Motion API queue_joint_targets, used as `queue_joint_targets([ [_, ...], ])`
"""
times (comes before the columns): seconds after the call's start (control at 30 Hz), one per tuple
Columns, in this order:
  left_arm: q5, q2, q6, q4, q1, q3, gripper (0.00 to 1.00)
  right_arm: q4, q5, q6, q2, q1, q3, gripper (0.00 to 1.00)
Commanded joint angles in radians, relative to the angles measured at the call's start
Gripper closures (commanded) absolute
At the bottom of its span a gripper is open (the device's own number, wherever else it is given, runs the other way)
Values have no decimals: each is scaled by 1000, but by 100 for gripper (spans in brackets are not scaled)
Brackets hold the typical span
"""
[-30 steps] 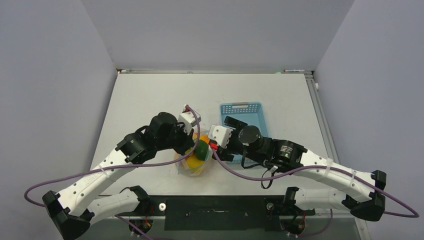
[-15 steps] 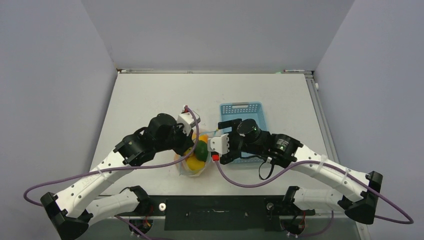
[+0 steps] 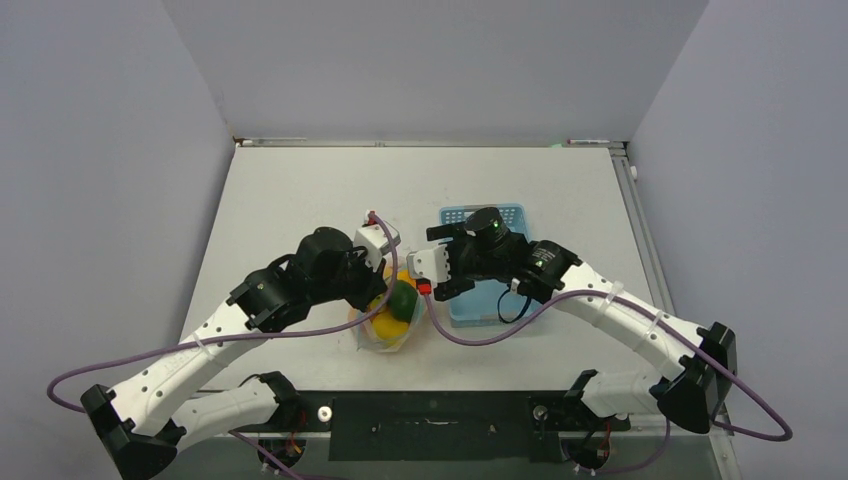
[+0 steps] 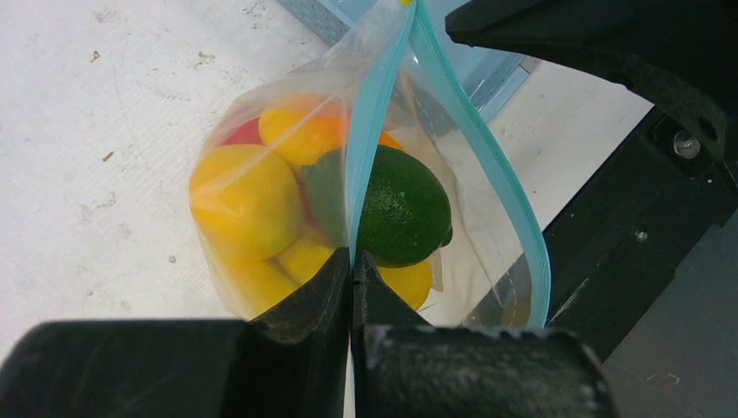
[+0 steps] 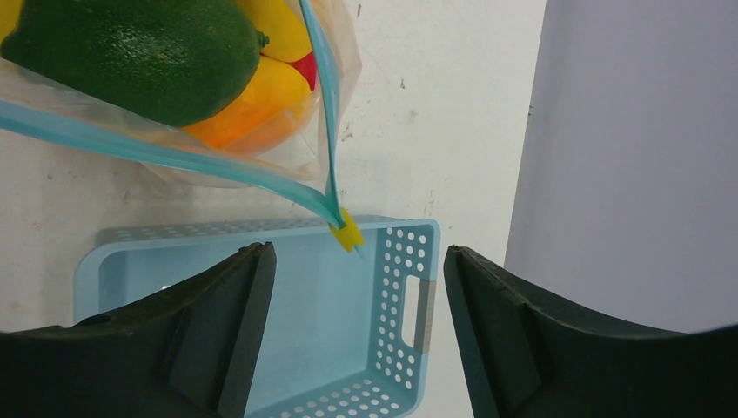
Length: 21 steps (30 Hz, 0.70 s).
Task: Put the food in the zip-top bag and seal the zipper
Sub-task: Zip the zipper food storage bag at the center of the board.
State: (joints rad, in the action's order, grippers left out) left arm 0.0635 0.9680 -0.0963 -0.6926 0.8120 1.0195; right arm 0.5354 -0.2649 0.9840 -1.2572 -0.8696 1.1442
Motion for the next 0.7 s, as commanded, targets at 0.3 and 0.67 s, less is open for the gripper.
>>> queue_joint_targets([
  [0.3,-8,-24,-3,19,7,1,100,-93,-176,13,-42,29,27,52],
  [0.67,-11,-27,-3,20,7,-1,100,-122,-186,-4,-39,44,-3,94],
])
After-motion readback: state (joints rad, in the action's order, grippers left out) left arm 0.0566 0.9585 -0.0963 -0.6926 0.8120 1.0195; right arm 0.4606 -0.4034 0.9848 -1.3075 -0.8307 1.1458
